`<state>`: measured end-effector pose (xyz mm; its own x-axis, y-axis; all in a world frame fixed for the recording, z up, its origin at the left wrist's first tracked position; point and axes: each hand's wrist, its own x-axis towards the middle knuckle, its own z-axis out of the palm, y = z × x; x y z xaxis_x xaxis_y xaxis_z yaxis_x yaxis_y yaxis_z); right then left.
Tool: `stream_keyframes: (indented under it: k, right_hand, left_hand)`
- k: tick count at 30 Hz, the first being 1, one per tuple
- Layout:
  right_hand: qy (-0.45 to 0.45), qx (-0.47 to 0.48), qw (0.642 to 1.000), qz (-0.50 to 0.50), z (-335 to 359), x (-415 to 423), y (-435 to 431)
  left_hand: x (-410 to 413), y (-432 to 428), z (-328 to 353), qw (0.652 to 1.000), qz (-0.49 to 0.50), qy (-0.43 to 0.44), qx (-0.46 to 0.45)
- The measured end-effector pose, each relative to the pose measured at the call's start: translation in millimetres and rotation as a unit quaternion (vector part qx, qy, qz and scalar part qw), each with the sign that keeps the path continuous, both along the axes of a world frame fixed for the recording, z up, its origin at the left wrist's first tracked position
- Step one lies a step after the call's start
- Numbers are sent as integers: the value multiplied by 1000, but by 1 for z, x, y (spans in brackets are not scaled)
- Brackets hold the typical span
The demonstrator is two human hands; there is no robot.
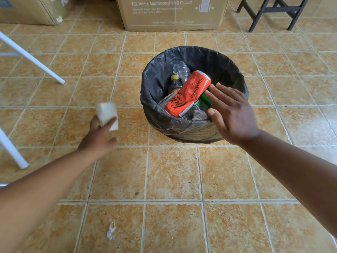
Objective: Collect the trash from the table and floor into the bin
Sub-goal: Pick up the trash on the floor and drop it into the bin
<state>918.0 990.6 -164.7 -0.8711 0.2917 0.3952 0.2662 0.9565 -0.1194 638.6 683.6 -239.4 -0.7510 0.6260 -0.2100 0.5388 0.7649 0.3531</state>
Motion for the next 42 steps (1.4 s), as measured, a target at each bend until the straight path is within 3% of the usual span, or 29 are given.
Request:
stream_keyframes:
  k: [5, 9, 14, 20, 27, 31, 34, 37, 42]
  right_hand:
    - [0, 3, 1000, -2, 0, 0, 0]
    - [-3, 8, 1000, -2, 0, 0, 0]
    - [1, 11, 1000, -2, 0, 0, -1]
    - [8, 11, 1000, 2, 0, 0, -1]
    - [-10, 0, 1000, -3, 3, 1, -3]
    - [-13, -35, 999, 15, 11, 3, -4]
    - [71, -178, 982, 4, 22, 7, 2]
    - [180, -248, 946, -107, 34, 7, 14]
    - [129, -392, 869, -274, 33, 2, 33]
  left_hand:
    - [15, 49, 79, 957, -45, 142, 248]
    - [56, 83, 124, 918, -145, 149, 337]
    - [96, 102, 133, 944, -218, 105, 227]
    - [102, 105, 122, 957, -244, 142, 64]
    - [98, 98, 105, 958, -262, 119, -2]
    - [97, 98, 108, 959, -247, 111, 80]
    - [94, 101, 107, 964, -154, 71, 204]
    - [84, 107, 104, 965, -47, -30, 255]
    - [69, 117, 95, 940, 42, -199, 274]
